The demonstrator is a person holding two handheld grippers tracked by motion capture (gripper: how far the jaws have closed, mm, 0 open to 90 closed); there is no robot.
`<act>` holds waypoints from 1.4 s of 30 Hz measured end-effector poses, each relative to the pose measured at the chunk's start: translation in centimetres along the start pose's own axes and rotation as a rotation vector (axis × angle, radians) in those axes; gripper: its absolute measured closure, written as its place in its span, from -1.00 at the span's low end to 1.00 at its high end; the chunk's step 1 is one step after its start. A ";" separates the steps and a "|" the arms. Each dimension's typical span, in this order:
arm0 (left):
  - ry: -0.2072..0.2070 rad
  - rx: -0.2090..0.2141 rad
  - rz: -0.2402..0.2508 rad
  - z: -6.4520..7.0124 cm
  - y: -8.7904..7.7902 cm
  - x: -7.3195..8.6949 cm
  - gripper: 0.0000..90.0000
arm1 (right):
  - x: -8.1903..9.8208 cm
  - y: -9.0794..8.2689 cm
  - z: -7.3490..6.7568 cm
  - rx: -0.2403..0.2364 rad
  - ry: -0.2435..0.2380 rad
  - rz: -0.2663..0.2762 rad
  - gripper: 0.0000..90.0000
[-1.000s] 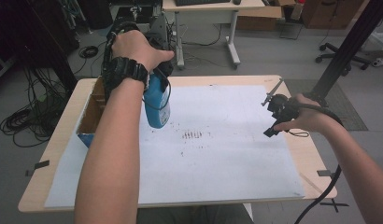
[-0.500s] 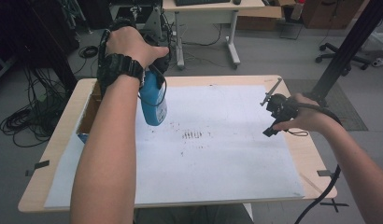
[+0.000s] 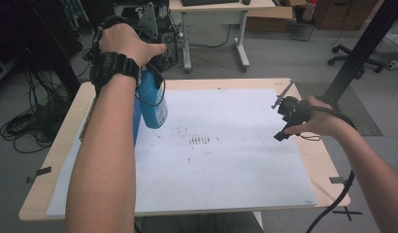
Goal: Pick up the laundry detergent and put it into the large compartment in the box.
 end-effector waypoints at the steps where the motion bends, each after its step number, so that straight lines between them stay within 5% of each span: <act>1: 0.001 -0.003 0.002 -0.1 -0.1 0.0 -0.17 | 0.0 0.0 0.0 -0.002 0.001 0.001 -0.66; 16: -0.052 -0.016 0.018 -3.0 -2.1 1.2 -0.17 | 0.1 0.0 0.2 0.004 0.008 -0.009 -0.66; 42: -0.165 -0.047 0.031 -9.1 -3.3 2.9 -0.17 | -0.3 0.2 0.2 0.009 0.015 -0.025 -0.66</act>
Point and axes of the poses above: each handheld gripper's, and its own axes: y roughly forward along the jaws, x roughly out of its underside, z roughly to its right, the point moved 6 cm from there along y, roughly forward along the jaws, and after that the axes turned 8 degrees about y, right-handed, at the moved point
